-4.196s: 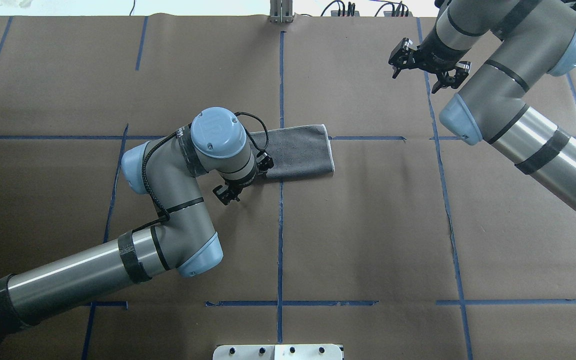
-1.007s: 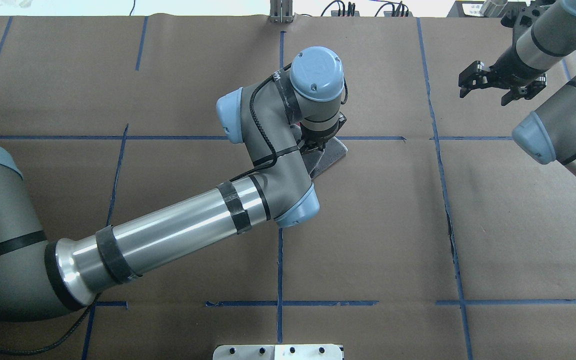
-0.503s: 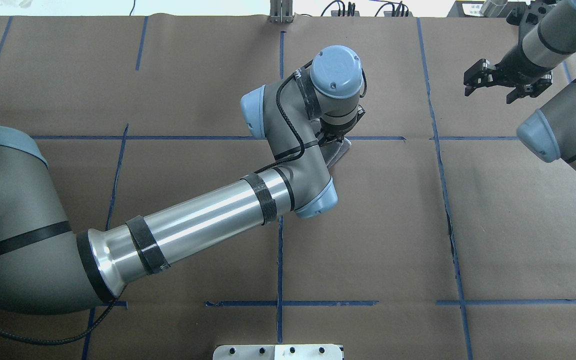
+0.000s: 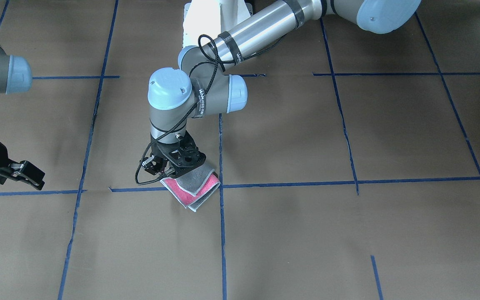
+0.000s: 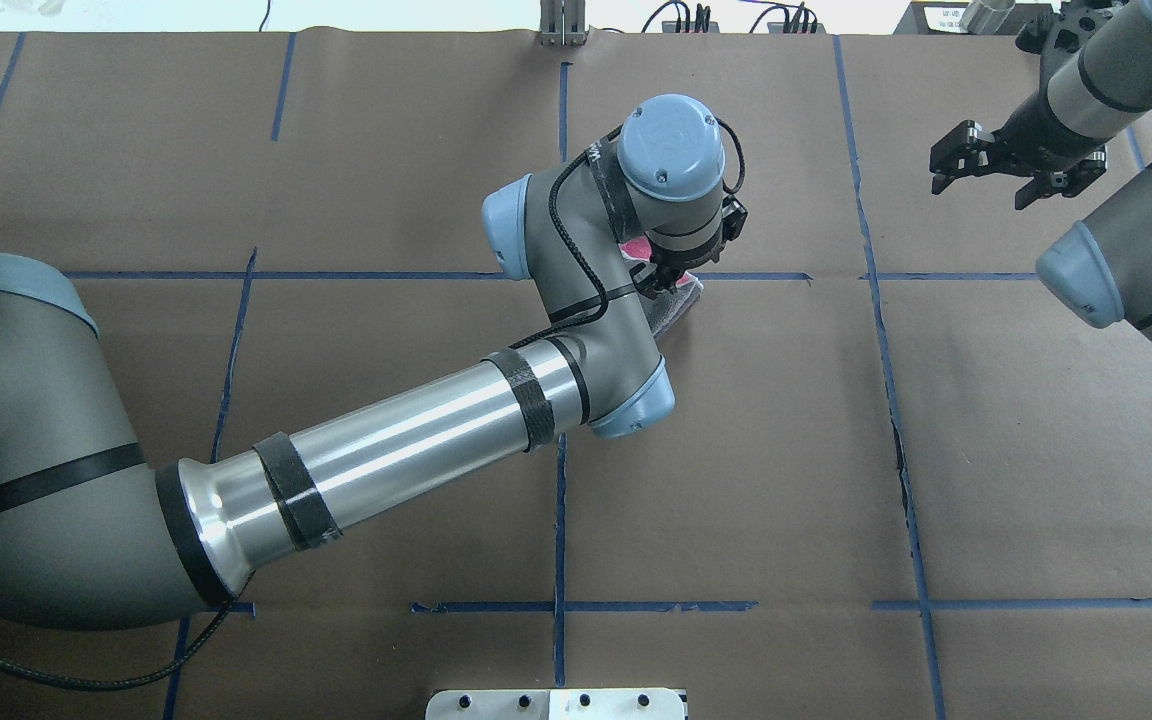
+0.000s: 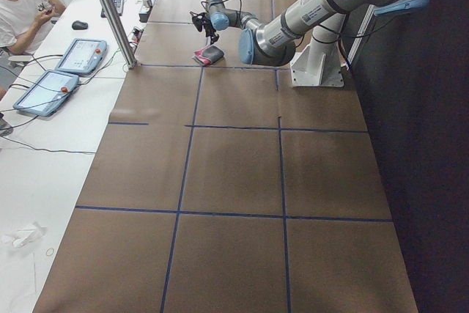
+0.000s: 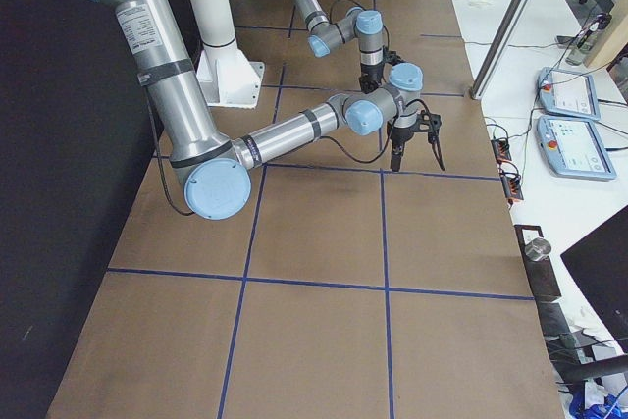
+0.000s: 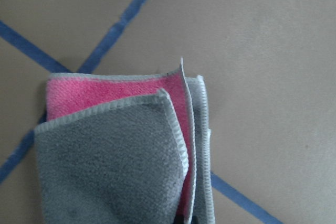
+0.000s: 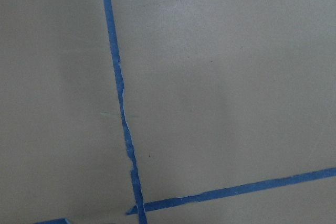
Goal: Fold towel twice with both arms
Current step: 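Open the left gripper and raise it away from the towel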
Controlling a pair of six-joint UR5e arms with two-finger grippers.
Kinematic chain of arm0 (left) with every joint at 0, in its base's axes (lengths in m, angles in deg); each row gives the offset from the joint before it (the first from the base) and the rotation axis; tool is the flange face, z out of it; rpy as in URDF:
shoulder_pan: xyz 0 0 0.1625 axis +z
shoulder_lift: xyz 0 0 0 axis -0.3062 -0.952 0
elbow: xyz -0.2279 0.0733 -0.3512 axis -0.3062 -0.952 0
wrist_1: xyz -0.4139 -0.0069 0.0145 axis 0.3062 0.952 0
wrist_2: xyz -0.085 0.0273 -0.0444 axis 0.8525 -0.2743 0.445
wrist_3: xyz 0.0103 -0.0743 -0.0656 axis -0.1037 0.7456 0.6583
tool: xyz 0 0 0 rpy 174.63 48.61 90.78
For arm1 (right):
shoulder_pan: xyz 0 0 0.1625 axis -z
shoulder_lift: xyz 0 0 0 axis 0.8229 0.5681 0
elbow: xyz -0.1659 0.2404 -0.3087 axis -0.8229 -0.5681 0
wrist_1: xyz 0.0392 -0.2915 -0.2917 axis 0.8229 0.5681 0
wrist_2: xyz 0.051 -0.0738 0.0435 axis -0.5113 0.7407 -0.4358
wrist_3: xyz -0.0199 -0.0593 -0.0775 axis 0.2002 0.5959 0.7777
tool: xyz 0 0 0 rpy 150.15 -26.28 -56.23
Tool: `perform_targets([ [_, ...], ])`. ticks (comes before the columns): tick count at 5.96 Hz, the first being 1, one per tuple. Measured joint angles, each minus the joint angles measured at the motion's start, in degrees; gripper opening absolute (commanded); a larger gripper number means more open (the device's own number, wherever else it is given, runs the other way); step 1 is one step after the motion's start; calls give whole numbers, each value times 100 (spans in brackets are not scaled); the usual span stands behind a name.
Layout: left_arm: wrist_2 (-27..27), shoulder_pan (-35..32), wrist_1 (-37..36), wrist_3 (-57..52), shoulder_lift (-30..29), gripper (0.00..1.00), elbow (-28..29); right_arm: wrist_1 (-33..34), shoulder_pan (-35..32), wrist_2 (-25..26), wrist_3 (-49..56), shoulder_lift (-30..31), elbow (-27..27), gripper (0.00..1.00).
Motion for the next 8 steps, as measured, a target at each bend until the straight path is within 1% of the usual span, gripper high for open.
perform_targets([
  [1,16,-73,68,-19,-1,100,-51,-1,-14,-1,23,0,3,100],
  [2,179,-222,12,-40,34,100,-210,31,-49,-23,182,12,7,100],
  [3,574,-460,-213,-53,232,100,-598,102,-157,-99,609,75,8,100],
  [4,1004,-724,-666,-270,687,100,-1365,235,-382,-173,1301,214,11,100],
  [5,1260,-925,-1407,-873,1336,100,-2478,549,-689,-201,2187,334,30,100],
  [6,1393,-1150,-2326,-1794,2137,100,-3775,1111,-1103,-210,3355,390,47,100],
  [7,1600,-1490,-2902,-2705,2919,100,-4754,1644,-1554,-257,4464,471,65,100],
  [8,1957,-1982,-3124,-3666,3693,100,-5387,1940,-1984,-509,5299,732,91,100],
])
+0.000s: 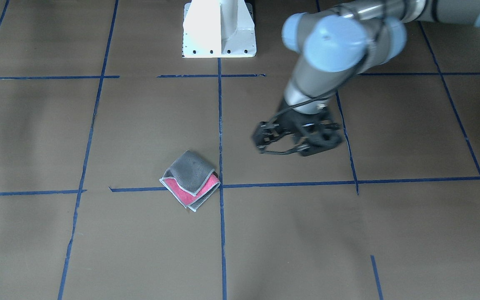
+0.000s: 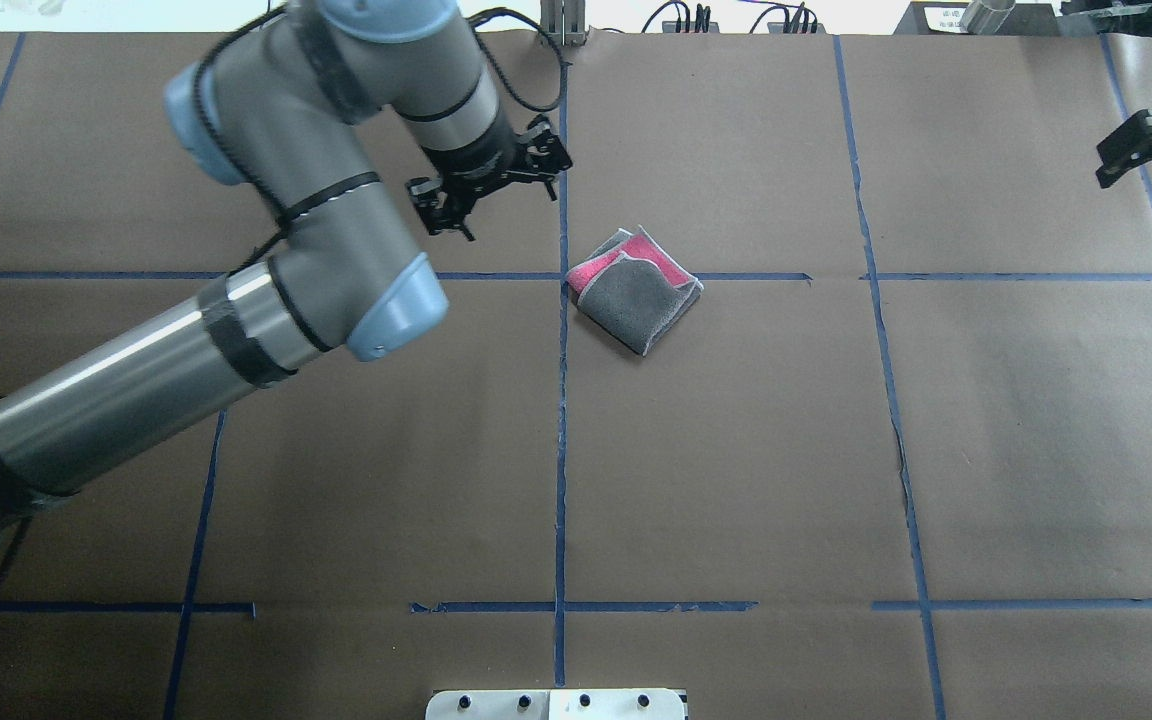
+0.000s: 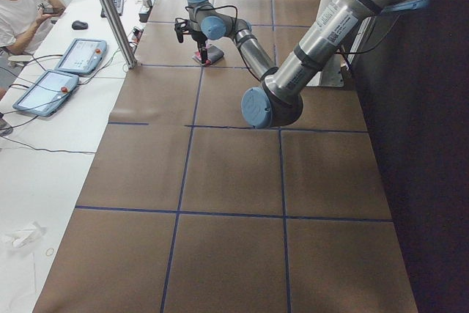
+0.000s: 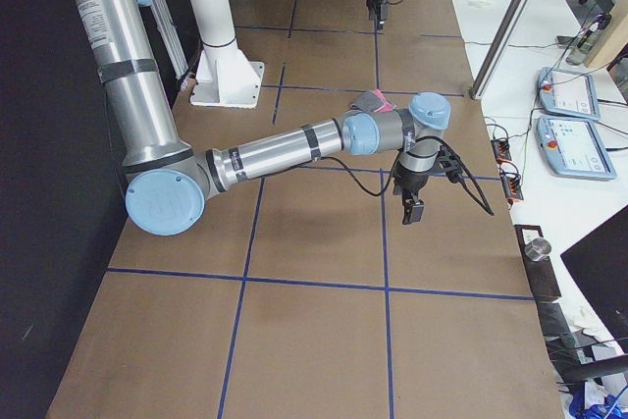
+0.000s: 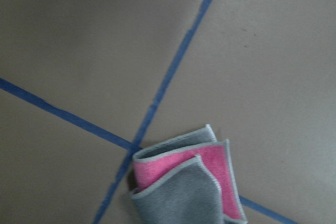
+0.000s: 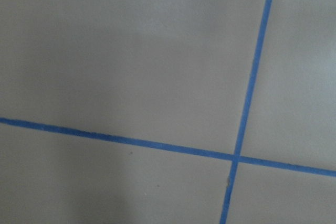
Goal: Fold towel twice with both arms
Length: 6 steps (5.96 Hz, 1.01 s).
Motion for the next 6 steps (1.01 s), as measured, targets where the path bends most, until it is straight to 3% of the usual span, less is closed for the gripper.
perform_targets([
  [1,418,-586,-65,-1066,777,100,-386,80,-366,-356,467,382,27,100],
  [3,1069,-1831,-84,-3513,2275,100,-577,106,-757,-725,596,896,66,100],
  [4,1167,-2363,-85,-4666,2800,100,-371,91,-791,-762,581,989,24,100],
  [6,1194,-3397,-85,-6929,3214,100,735,-404,-801,-822,502,1497,13,100],
])
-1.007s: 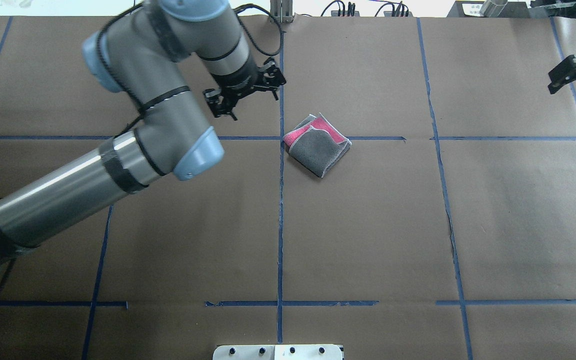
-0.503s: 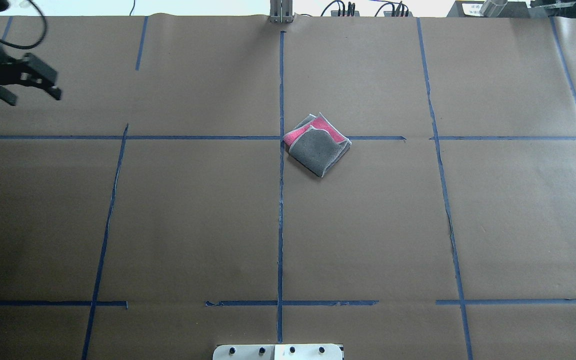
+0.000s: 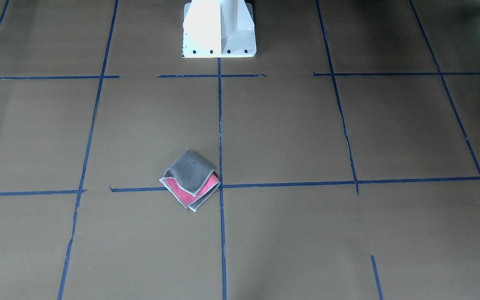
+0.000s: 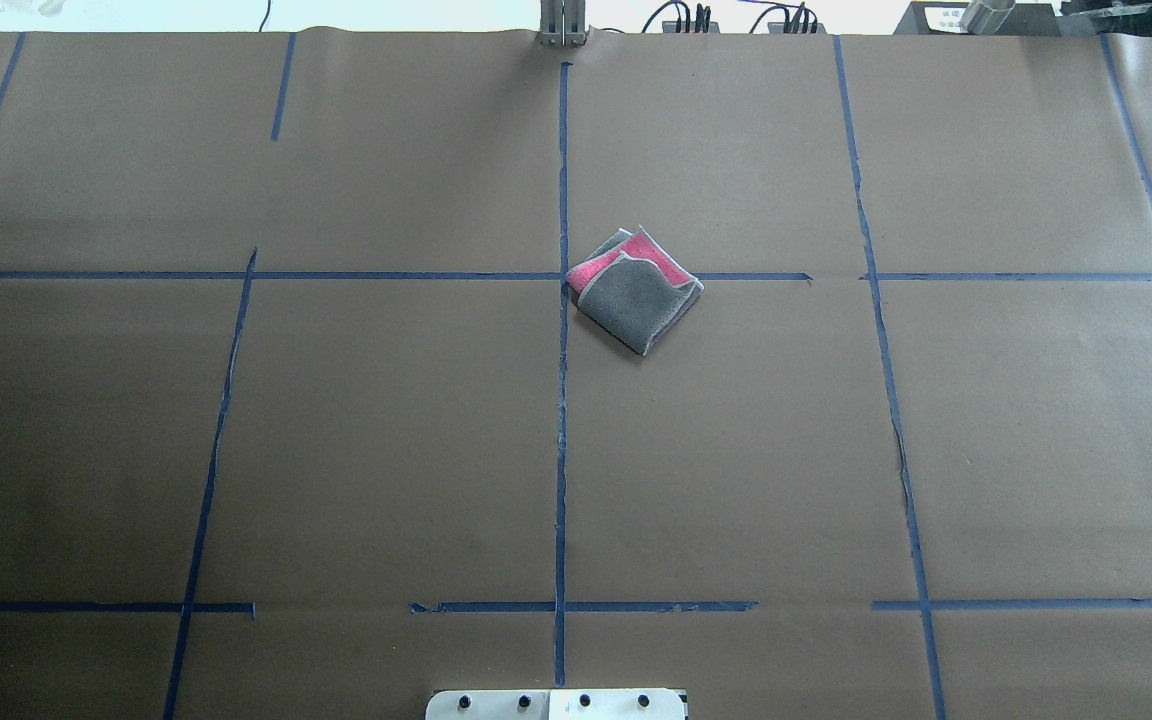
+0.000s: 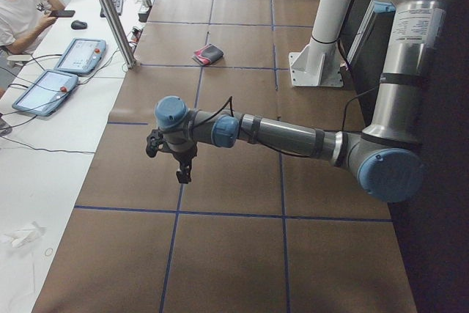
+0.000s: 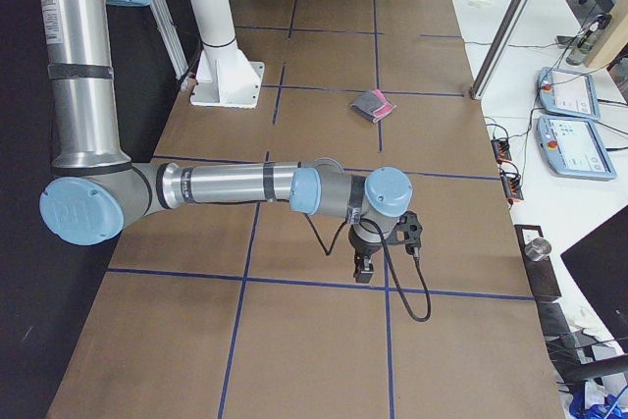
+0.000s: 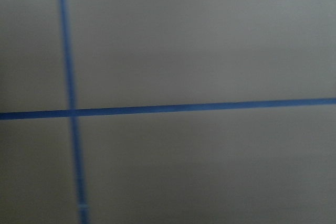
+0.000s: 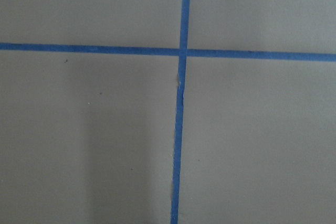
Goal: Fold towel twice with both arms
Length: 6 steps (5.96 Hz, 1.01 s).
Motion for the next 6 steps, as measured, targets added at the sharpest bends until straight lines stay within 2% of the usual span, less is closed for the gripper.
perform_targets([
  [1,-3,-369,-6,-787,33,100,479,-619,-1,-40,-303,310,11,100],
  [2,-2,-542,-6,-1063,120,100,627,-1097,-1,-98,-697,486,3,100],
  [4,3,-636,-45,-1146,366,100,445,-1410,-1,-437,-961,651,-116,100],
  [6,-1,-639,-675,-1144,462,100,-134,-1430,-37,-519,-984,706,-161,100],
])
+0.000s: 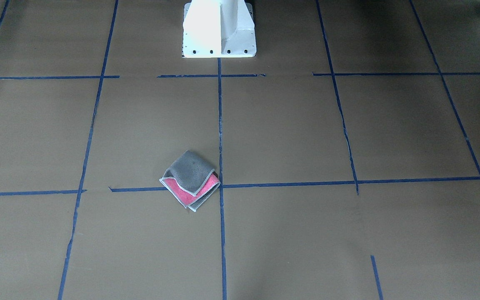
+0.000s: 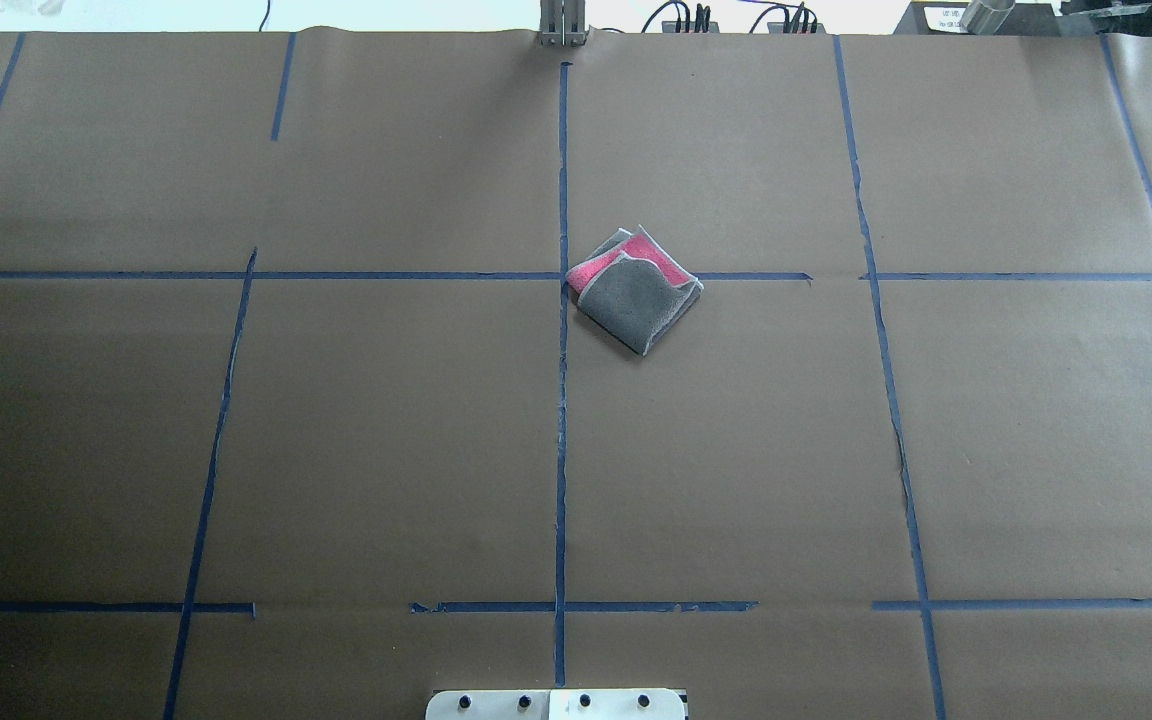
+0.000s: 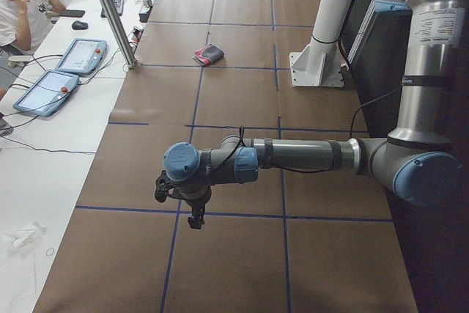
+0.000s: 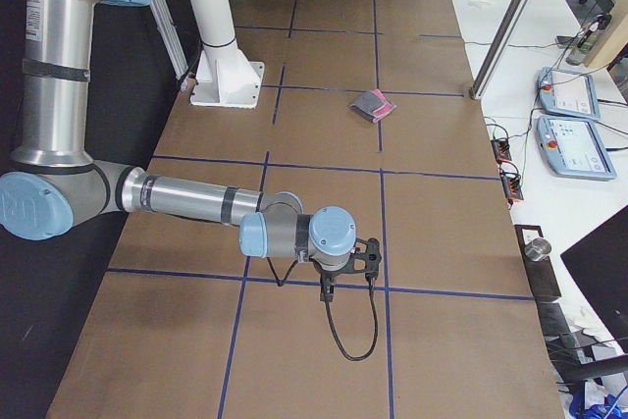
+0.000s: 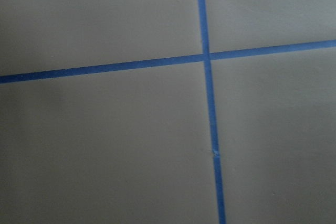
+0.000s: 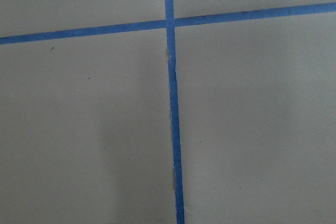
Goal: Fold towel twice with both arms
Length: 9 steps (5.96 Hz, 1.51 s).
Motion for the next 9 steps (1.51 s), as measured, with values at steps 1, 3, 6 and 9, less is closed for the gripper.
perform_targets([
  [1,5,2,-199,-20,89,100,-131,21,-109,-5,0,-22,23,100],
  [3,15,8,-258,-46,212,100,-157,328,-338,33,-4,-60,213,100],
  [6,22,17,-253,-46,217,100,-150,840,-417,73,75,-58,479,100],
  [9,15,21,-253,-46,215,100,-153,858,-421,79,75,-69,482,100],
])
